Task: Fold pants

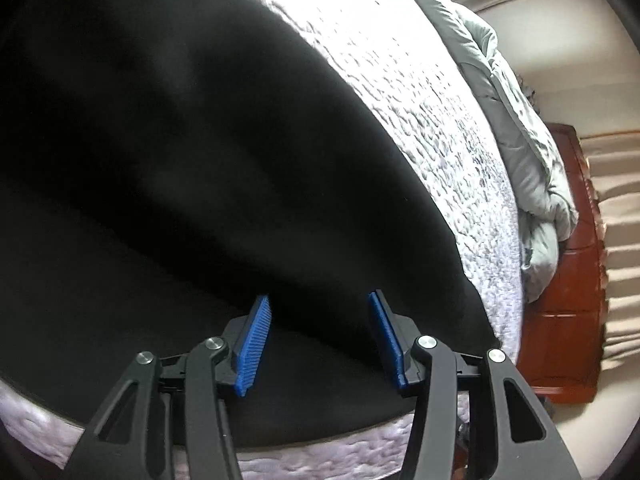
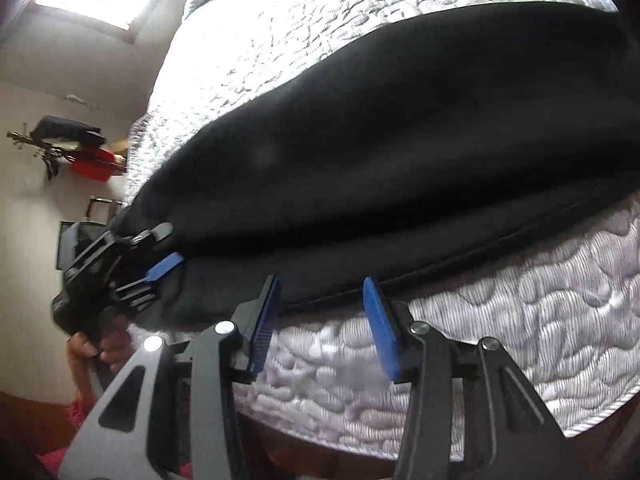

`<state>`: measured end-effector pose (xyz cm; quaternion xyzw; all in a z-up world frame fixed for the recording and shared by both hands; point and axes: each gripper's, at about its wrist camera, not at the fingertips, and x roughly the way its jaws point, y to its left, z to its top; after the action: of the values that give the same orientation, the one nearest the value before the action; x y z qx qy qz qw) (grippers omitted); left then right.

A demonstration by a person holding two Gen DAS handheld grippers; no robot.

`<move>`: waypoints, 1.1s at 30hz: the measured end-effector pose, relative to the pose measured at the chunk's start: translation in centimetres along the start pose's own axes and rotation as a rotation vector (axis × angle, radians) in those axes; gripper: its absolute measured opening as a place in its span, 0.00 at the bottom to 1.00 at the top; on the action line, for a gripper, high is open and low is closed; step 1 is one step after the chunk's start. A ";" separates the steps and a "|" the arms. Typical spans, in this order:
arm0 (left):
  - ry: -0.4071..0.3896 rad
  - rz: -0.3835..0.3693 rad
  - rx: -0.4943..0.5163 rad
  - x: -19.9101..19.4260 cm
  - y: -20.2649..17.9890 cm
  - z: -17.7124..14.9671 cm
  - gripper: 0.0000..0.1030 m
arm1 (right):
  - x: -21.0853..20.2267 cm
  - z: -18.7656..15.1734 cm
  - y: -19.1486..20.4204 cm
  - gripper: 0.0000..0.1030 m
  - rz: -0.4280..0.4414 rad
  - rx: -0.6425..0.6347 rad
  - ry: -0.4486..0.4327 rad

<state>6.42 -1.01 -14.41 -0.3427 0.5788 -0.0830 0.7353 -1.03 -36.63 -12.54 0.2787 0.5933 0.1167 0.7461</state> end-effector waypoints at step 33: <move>-0.194 0.148 0.237 -4.5 1.3 -8.8 0.06 | -0.2 -0.1 -2.1 0.03 0.022 0.139 -0.004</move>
<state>-3.33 -1.27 -12.43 -0.2163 0.5150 -0.0632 0.8270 -1.48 -38.43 -13.61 0.3367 0.5954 0.0828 0.7248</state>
